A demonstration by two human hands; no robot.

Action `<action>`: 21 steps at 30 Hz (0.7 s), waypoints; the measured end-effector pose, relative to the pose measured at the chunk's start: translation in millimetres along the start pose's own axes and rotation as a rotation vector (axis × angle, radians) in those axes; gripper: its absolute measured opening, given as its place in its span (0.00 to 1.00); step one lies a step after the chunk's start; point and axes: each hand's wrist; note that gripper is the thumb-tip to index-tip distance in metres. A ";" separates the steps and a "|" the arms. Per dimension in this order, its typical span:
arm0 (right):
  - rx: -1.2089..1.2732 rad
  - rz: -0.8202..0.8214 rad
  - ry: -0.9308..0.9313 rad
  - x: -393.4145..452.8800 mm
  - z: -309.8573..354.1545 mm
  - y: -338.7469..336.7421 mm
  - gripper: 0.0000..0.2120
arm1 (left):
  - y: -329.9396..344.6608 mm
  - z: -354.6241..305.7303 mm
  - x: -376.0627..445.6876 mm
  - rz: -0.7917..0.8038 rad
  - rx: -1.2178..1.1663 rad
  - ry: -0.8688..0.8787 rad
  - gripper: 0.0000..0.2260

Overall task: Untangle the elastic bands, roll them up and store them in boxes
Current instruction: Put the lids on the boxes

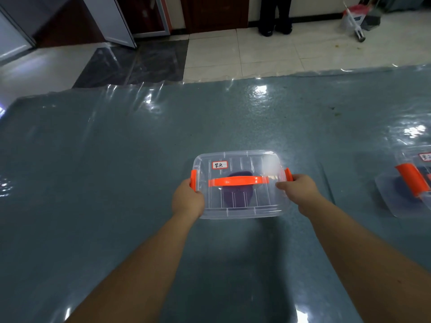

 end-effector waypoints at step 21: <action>-0.369 -0.025 -0.263 -17.7 8.2 13.4 0.15 | -3.6 1.1 1.2 -0.006 0.101 0.047 0.07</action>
Point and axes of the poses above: each hand's wrist, its own x-axis towards the middle knuckle, its own y-axis out of the palm, z = x × y, and after that the axes turned 13 degrees about -y, right-handed
